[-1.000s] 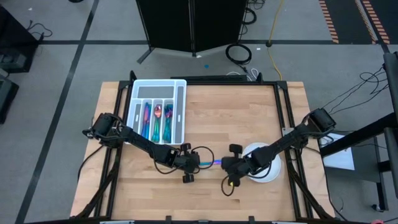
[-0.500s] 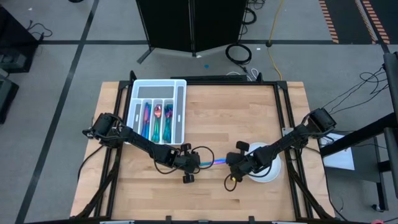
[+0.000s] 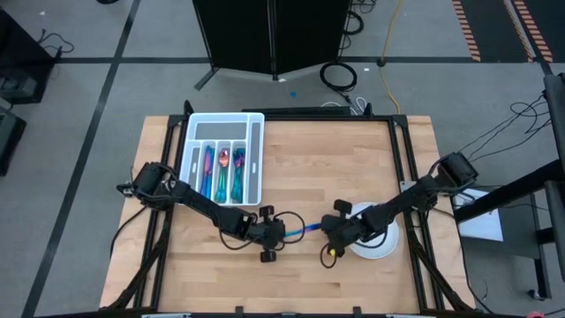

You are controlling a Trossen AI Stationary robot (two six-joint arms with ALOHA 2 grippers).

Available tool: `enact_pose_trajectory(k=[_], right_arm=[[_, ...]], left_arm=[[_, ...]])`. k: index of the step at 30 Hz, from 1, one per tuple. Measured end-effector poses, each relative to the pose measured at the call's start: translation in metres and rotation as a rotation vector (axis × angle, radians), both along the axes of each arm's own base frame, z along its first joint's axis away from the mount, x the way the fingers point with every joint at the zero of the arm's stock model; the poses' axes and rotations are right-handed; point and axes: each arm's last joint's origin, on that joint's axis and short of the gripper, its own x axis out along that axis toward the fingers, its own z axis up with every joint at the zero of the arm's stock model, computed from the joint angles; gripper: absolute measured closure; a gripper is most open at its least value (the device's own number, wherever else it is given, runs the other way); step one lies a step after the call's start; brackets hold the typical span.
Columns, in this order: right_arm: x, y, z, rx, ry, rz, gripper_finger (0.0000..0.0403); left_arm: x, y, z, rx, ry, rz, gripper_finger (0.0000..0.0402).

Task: Sort silverware
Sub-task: Put the iridescent knife into the white silverware tray

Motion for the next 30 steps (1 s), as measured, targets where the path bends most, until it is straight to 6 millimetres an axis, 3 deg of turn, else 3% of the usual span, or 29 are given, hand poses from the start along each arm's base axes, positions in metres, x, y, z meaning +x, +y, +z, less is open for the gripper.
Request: enact_pose_trajectory(k=[7,12,21,30], right_arm=[[-0.004,-0.0044,-0.0069,0.043,-0.014,-0.022,0.0403],[-0.0026,-0.0036,-0.0064,0.037,-0.031,0.005,0.0403],[-0.0002,-0.0025,-0.0051,0.041,-0.047,0.022,0.0403],[-0.0002,-0.0025,-0.005,0.05,-0.047,0.007,0.0403]], left_arm=[[0.0007,0.0013,0.0001,0.005,-0.005,0.014,0.0244],[0.0006,0.0038,0.0,-0.003,0.006,0.045,0.0212],[-0.0028,0.0091,-0.0036,-0.059,0.055,0.043,0.0211],[-0.0072,0.0087,-0.0063,-0.086,0.113,0.034,0.0255]])
